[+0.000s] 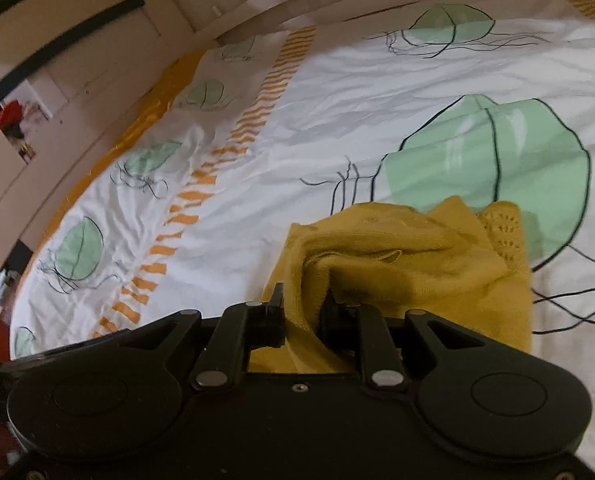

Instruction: Fold small clothes

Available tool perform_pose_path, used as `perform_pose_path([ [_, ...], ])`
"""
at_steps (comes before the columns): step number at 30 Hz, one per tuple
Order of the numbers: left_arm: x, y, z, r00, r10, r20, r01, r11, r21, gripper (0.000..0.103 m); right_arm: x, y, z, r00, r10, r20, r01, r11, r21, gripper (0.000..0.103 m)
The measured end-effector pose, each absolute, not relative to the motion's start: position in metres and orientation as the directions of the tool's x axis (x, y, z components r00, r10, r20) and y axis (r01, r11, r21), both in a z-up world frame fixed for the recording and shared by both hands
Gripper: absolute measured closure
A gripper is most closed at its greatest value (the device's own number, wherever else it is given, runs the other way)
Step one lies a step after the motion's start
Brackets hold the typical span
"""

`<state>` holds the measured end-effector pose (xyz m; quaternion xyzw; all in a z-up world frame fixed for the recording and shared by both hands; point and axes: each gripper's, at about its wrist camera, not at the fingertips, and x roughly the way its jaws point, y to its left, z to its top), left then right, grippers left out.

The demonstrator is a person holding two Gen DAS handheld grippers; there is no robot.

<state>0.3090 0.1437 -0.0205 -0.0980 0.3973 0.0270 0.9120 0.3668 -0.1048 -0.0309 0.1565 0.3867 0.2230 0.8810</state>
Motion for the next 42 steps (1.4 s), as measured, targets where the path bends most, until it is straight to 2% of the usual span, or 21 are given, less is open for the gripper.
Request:
perform_pose_path([
  [12,0.308,0.15,-0.019,0.684,-0.033,-0.729,-0.143,0.973,-0.179,0.057,0.365,-0.063,-0.05,0.589,0.468,-0.658,-0.303,0.884,0.357,0.077],
  [17,0.308,0.15,-0.019,0.684,-0.035,-0.728,-0.142,0.973,-0.181,0.057,0.368,-0.062,-0.06,0.575,0.485,-0.659,-0.281,0.874,0.397,0.065],
  [19,0.308,0.15,-0.019,0.685,-0.035,-0.728,-0.143,0.973,-0.182,0.057,0.368,-0.06,-0.061,0.568,0.506,-0.649,-0.291,0.861,0.417,0.052],
  [22,0.308,0.15,-0.019,0.685,-0.035,-0.727,-0.148,0.971,-0.186,0.057,0.364,-0.055,-0.058,0.563,0.522,-0.64,-0.321,0.852,0.412,0.044],
  [29,0.307,0.154,-0.016,0.694,-0.03,-0.72,-0.161,0.968,-0.195,0.057,0.353,-0.044,-0.054,0.552,0.554,-0.623,-0.391,0.832,0.393,0.038],
  [42,0.304,0.16,-0.009,0.72,-0.009,-0.694,-0.173,0.966,-0.192,0.057,0.352,-0.029,-0.063,0.54,0.579,-0.611,-0.408,0.815,0.412,0.025],
])
